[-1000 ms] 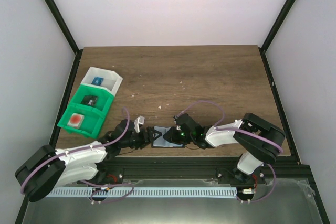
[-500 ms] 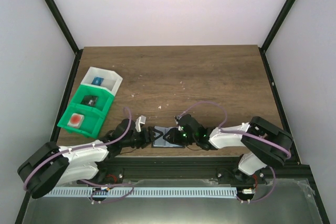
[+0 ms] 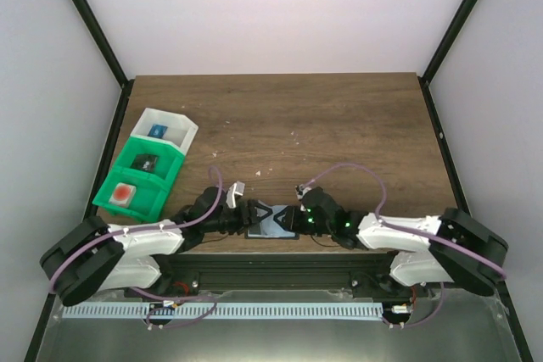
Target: Take the credit cards out of the card holder
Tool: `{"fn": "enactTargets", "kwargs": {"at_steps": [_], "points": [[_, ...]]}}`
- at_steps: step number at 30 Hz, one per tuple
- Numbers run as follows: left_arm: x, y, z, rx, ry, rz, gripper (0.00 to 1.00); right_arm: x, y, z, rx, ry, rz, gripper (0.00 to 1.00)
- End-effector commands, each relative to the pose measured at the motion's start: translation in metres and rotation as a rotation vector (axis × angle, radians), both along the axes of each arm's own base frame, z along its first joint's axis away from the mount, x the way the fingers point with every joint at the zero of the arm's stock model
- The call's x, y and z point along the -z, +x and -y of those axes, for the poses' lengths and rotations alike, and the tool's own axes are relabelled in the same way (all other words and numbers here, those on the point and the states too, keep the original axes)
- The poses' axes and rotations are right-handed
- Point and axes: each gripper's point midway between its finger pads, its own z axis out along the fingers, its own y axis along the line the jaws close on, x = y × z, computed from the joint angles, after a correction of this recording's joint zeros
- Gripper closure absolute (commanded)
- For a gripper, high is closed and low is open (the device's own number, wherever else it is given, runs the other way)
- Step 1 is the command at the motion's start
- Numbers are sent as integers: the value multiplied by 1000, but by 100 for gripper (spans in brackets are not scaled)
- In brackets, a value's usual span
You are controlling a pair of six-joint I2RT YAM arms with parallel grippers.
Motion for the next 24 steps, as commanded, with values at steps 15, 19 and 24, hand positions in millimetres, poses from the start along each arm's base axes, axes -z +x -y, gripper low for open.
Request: {"fn": "enactTargets", "kwargs": {"at_steps": [15, 19, 24], "points": [[-19, 3, 32, 63, -59, 60, 28, -24, 5, 50, 182, 19, 107, 67], [-9, 4, 19, 29, 15, 64, 28, -26, 5, 48, 176, 21, 109, 67], [-2, 3, -3, -31, 90, 76, 27, -26, 4, 48, 175, 23, 107, 66]]}}
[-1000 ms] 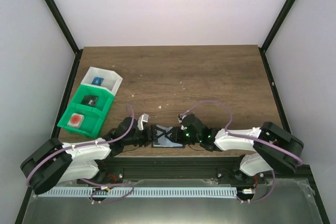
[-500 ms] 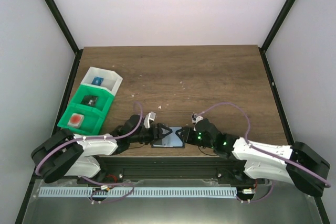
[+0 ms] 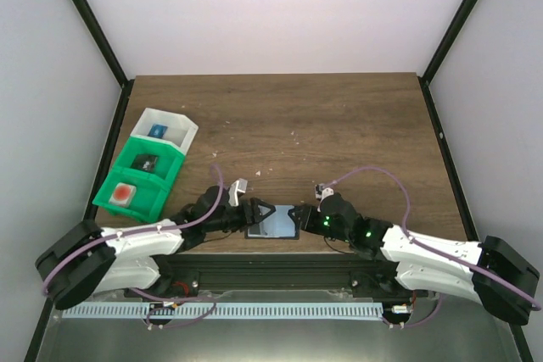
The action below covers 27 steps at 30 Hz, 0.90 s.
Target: Take the credit cards out of the card holder
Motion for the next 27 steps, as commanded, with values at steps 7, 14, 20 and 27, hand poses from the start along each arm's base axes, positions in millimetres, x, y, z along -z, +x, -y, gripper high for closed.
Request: {"fn": "enactTargets", "kwargs": {"at_steps": [7, 14, 20, 27], "points": [[23, -4, -31, -72, 122, 11, 27, 0, 2, 1, 17, -3, 8, 66], [15, -4, -34, -83, 110, 27, 27, 3, 0, 3, 17, -1, -4, 66], [4, -5, -44, -110, 119, 53, 27, 6, -1, 2, 14, 0, -8, 66], [19, -17, -52, -106, 118, -1, 26, 7, -1, -2, 4, 3, -12, 67]]}}
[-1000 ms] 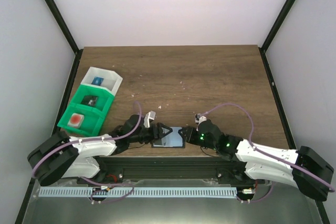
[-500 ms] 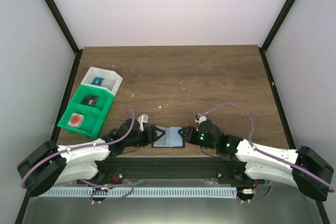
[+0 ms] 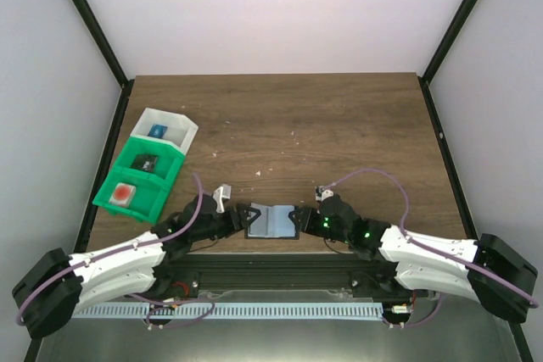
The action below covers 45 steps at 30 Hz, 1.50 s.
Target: Take the credit cards out of the card holder
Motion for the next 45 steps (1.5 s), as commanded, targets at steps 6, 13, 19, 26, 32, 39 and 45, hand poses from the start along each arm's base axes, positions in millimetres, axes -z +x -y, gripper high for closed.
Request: {"fn": "enactTargets", "kwargs": {"at_steps": [6, 13, 19, 26, 32, 39, 45], "points": [[22, -10, -2, 20, 23, -59, 24, -2, 1, -4, 0, 15, 5, 66], [23, -9, 10, 54, 2, -72, 24, -5, 1, -4, 0, 16, 12, 66], [26, -8, 14, 60, -10, -69, 24, -6, 2, -4, 1, 17, 19, 67], [23, -7, 20, 81, -24, -67, 24, -5, 2, -5, -6, 13, 19, 67], [26, -7, 24, 91, -32, -75, 24, -5, 1, -5, -8, 14, 20, 66], [20, -1, 35, 104, -63, -60, 24, -5, 1, -4, -3, 18, 17, 67], [19, -1, 53, 139, -90, -70, 24, -9, 1, -3, 2, 28, 22, 67]]}}
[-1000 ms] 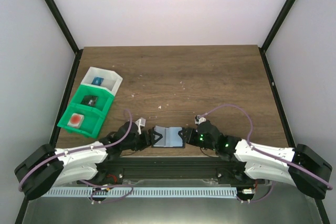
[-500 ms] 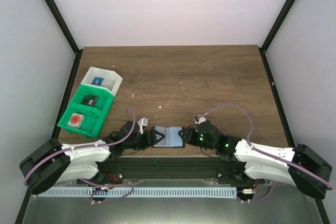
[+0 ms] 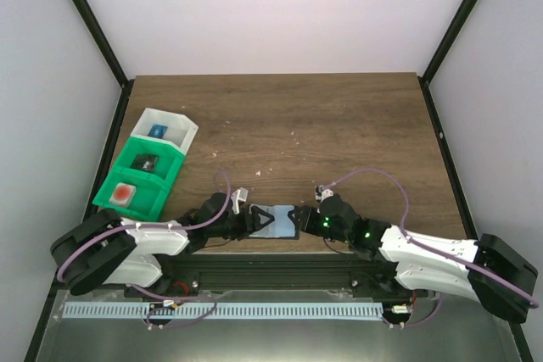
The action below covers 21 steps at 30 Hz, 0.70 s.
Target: Take the credit cards out of the card holder
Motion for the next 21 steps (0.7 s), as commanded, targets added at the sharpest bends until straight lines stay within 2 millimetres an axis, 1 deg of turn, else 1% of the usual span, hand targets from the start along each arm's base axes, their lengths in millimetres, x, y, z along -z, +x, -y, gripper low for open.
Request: {"fn": "enactTargets", "kwargs": {"at_steps": [1, 4, 5, 7, 10, 15, 21], "points": [[-21, 3, 25, 49, -73, 36, 24, -7, 0, 1, 7, 16, 21, 67], [-26, 1, 37, 72, -81, 46, 24, -9, 0, 3, 18, 26, 26, 67], [-34, 2, 43, 76, -104, 64, 24, -10, 1, 4, 23, 28, 28, 66], [-41, 2, 51, 86, -122, 82, 24, -12, 1, 5, 30, 31, 34, 66], [-47, 3, 57, 91, -134, 96, 24, -14, 2, 7, 33, 28, 41, 66], [-44, 2, 58, 92, -142, 87, 24, -15, 0, 9, 36, 39, 43, 66], [-42, 4, 47, 50, -112, 98, 24, -16, 0, 4, 11, 41, 46, 66]]}}
